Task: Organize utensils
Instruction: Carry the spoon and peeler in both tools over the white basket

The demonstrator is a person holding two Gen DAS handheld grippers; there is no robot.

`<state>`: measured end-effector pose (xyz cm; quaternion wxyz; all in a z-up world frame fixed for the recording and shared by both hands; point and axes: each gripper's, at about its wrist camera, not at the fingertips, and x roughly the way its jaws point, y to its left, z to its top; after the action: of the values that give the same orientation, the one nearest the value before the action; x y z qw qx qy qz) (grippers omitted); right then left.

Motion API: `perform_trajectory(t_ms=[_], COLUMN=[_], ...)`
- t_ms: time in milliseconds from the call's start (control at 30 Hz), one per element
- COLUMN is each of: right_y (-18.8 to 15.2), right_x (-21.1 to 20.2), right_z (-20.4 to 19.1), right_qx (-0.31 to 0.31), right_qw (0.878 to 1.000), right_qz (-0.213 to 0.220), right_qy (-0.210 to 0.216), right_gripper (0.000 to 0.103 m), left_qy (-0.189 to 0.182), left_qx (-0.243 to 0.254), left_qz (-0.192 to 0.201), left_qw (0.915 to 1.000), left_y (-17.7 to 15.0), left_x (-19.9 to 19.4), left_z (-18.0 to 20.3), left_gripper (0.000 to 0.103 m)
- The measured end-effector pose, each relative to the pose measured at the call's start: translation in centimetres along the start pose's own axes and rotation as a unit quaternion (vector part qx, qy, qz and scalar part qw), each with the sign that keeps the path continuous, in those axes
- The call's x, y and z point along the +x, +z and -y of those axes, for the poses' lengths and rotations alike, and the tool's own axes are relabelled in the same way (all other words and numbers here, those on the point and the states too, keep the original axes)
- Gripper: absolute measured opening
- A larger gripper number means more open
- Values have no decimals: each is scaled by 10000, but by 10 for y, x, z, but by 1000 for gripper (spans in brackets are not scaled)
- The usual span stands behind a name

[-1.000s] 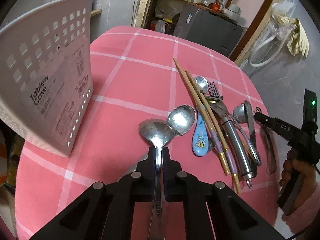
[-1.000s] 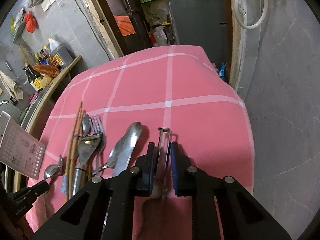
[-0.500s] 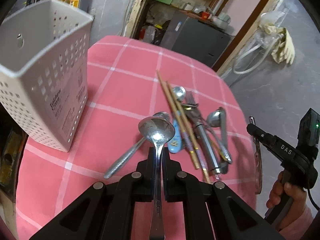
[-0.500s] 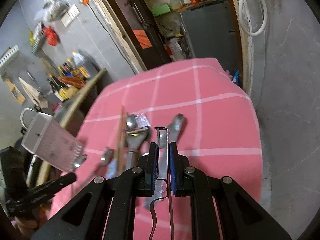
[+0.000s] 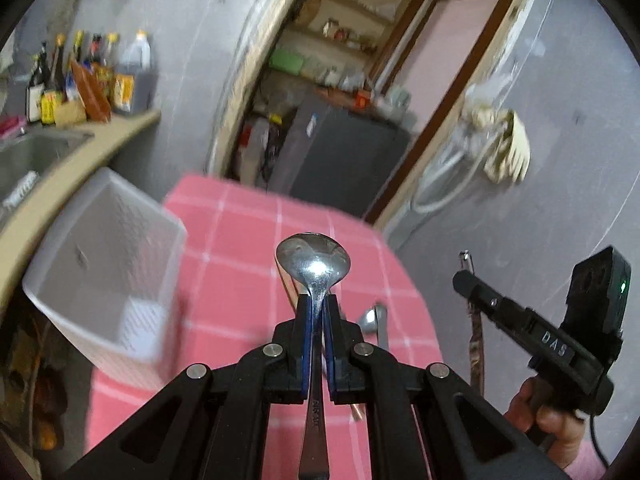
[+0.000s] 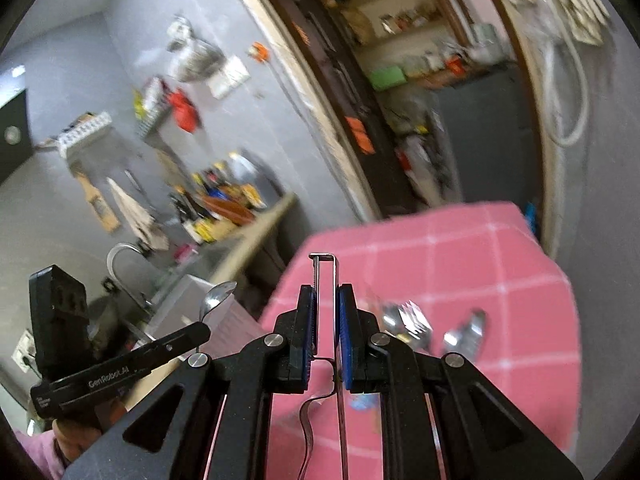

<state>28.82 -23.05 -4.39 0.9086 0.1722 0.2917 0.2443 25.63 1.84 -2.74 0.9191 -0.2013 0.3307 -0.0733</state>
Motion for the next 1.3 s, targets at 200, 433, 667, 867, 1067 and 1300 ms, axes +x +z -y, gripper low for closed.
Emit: perform_trajectory(t_ms=[200,433,667,867,1067,1300], right_y=[19,24,12,-2,-13,-28], right_x=[30,90,148,187,201,201], right_z=[-62,-115,-125,-116,-112,-110], right_qx=[136,553,710,772,702,479], right_qw=[9961,9834,9807,9814,9834,9864], right_qz=[444,1058,1196,1083,882,671], right_qy=[752,1368,1371,1382,1425,1424], right_gripper=[11,11,11,11,11,11], left_qy=[84,58,-60,54,3,39], left_qx=[-49,-61,-159,-366,-464,-34], left_qz=[578,1001,1173,1145,1138,1131], left_qw=[9983,9949,9930,9927,9924,9936], left_y=[48,88,98,89,81,68], left_x=[-40,-46,-18,4,11,10], left_z=[-40,-84,-120,-141,-148,-134], left_gripper=[6,6,6,6,6,6])
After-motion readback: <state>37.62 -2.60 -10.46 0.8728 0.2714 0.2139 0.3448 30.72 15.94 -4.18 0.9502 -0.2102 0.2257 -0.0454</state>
